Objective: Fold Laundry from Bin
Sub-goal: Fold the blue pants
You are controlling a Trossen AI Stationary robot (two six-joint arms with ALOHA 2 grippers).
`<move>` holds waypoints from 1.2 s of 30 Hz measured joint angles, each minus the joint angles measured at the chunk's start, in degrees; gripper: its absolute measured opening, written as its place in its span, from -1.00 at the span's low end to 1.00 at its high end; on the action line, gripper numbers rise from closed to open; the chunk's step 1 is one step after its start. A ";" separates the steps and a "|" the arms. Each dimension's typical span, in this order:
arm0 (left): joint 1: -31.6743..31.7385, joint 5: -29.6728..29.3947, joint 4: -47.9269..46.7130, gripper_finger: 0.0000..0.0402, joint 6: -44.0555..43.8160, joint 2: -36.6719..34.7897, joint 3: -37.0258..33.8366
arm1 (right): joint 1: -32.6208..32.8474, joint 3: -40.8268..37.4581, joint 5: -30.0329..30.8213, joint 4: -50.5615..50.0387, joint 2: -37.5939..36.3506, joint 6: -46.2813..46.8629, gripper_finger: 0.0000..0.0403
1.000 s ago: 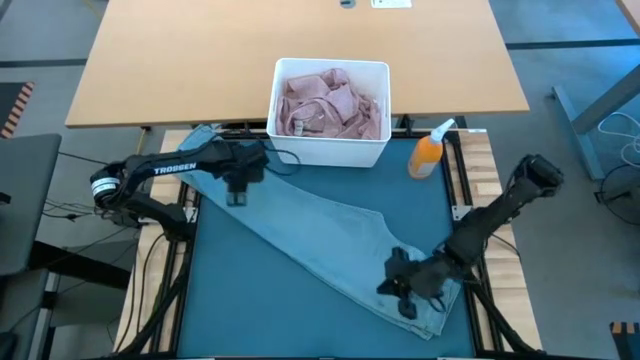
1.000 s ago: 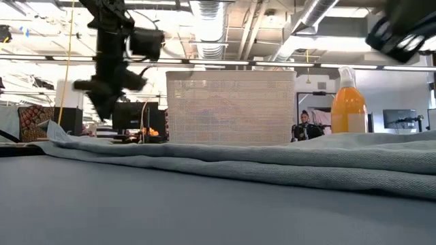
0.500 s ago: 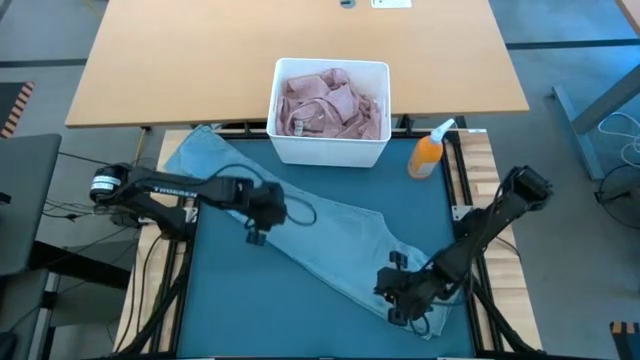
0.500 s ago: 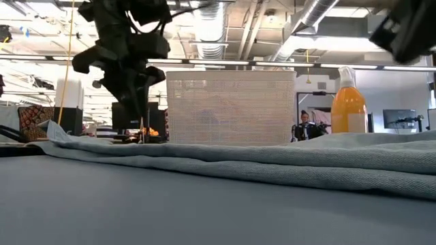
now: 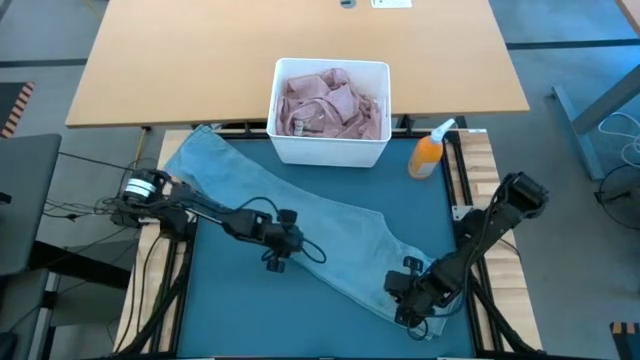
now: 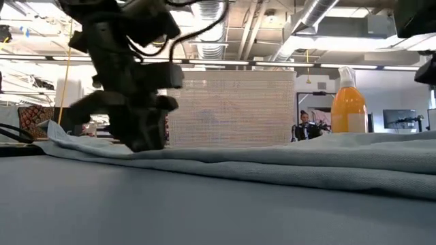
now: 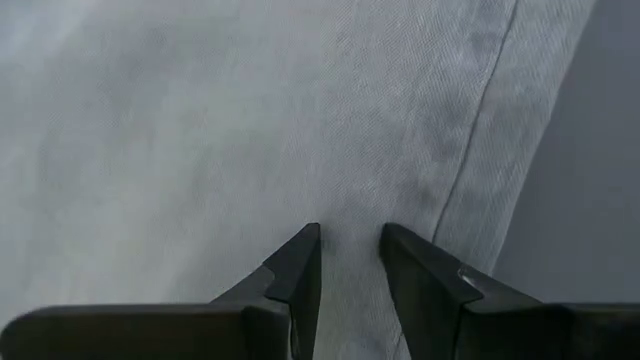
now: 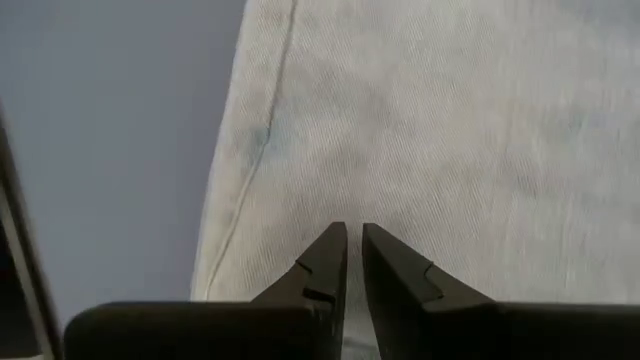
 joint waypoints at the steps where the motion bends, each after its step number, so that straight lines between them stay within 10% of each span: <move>1: -0.28 0.13 0.81 -0.49 -0.19 1.34 0.87 | 0.29 0.04 0.55 -0.01 -0.39 -0.03 -0.68; 8: -3.20 -0.81 1.06 -0.49 1.25 7.85 6.83 | -1.91 1.33 14.31 3.63 -0.60 -6.99 -0.68; 22: -8.01 0.92 0.24 -0.49 7.93 21.54 25.33 | -15.01 1.32 20.42 13.74 6.64 -24.48 -0.68; 36: -7.15 -8.38 -15.54 -0.49 7.94 11.49 25.88 | -13.58 1.62 13.12 -3.34 14.41 -5.38 -0.68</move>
